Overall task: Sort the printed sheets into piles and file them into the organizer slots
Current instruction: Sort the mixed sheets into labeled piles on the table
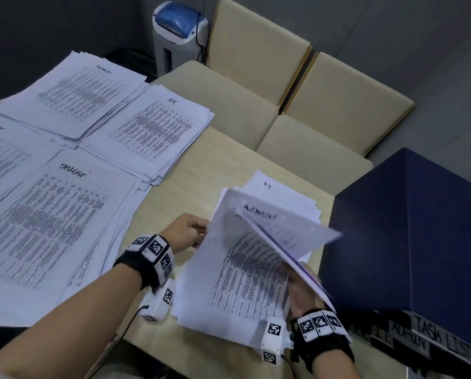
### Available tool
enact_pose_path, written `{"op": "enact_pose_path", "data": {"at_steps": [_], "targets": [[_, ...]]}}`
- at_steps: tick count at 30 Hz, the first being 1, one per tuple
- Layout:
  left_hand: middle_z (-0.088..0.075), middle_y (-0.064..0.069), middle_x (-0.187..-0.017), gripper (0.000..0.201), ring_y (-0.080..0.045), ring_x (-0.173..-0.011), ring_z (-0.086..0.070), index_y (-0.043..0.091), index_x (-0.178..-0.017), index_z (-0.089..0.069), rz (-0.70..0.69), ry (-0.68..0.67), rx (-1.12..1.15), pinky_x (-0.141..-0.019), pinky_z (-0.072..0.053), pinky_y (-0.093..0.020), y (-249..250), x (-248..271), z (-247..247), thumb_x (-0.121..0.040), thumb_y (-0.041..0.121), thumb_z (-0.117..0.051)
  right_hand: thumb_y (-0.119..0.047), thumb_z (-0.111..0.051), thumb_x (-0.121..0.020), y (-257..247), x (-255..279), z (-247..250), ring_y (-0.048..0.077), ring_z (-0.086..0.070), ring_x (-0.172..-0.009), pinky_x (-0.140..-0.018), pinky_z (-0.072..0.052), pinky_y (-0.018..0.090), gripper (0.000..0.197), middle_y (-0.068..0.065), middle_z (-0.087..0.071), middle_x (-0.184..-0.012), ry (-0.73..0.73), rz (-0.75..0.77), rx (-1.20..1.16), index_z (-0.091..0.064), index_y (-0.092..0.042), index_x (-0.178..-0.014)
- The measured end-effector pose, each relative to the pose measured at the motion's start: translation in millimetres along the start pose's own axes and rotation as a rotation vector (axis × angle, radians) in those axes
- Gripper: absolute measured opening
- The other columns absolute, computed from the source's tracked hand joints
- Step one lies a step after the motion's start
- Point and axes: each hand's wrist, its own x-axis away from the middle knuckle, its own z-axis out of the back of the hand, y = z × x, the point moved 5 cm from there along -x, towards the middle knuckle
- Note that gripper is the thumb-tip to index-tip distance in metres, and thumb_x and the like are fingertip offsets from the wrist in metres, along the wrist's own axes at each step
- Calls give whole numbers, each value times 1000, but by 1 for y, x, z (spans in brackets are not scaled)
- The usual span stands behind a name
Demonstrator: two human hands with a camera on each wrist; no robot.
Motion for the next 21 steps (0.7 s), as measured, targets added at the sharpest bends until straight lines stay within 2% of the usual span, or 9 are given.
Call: {"op": "enact_pose_path", "data": {"at_steps": [2,4,6,8,11,14,17,19,21], "targets": [[-70,-12,-100,44,-23,-71,-59,-6,-101,-68,41,53,-5,-59,-47,-27,-4,-2,-2,-75,-26,-38,6,-70,-76,-1,5,2,38,-68,-101,-94,-53,50,27,23,-72,-102,16,3,33,-67,5,-103],[-67,-10,-109,35,-22,-73,-60,7,-104,-62,77,258,-131,-58,-46,-25,-9,-4,4,-81,-13,-46,14,-66,-71,-4,9,3,38,-67,-102,-97,-51,51,32,23,-71,-105,51,29,73,-66,-1,-99],[-64,-3,-101,18,-20,-80,-58,16,-103,-57,143,378,-466,-66,-43,-25,-13,-2,7,-85,14,-62,16,-60,-72,-6,12,3,39,-65,-101,-97,-50,53,33,23,-68,-107,82,36,80,-62,-5,-96],[-63,-1,-92,20,-22,-82,-58,20,-92,-54,203,324,-688,-67,-41,-26,-20,-3,1,-82,32,-66,16,-59,-73,-3,10,8,41,-65,-101,-96,-51,55,29,23,-68,-106,110,25,101,-61,-6,-92],[-54,-1,-69,24,-24,-66,-49,20,-65,-43,175,304,-772,-56,-35,-26,-22,-8,-6,-76,23,-64,15,-60,-72,1,11,14,45,-65,-100,-92,-51,53,21,24,-69,-95,113,26,111,-64,-3,-81],[-41,0,-57,39,-24,-59,-40,18,-59,-34,156,313,-745,-53,-30,-26,-19,-8,-4,-76,22,-69,16,-60,-74,-2,14,17,44,-66,-96,-86,-54,50,21,25,-69,-92,100,14,102,-65,1,-88],[-57,0,-86,12,-27,-83,-56,20,-84,-54,80,371,-847,-67,-43,-29,-6,-1,2,-77,16,-64,15,-58,-79,-8,17,15,38,-66,-94,-82,-54,44,20,21,-69,-89,91,10,71,-64,-1,-91],[-58,1,-115,48,-23,-105,-57,18,-117,-56,-83,359,-818,-87,-48,-37,5,3,-2,-71,5,-61,9,-60,-82,-16,18,8,39,-66,-100,-90,-53,49,16,21,-70,-93,69,30,48,-64,-6,-87],[-60,4,-123,62,-17,-110,-58,17,-128,-52,-230,239,-672,-93,-48,-38,20,10,-13,-69,2,-63,3,-59,-86,-29,23,-7,35,-65,-101,-94,-51,47,15,17,-69,-102,5,47,44,-64,-12,-87]]}}
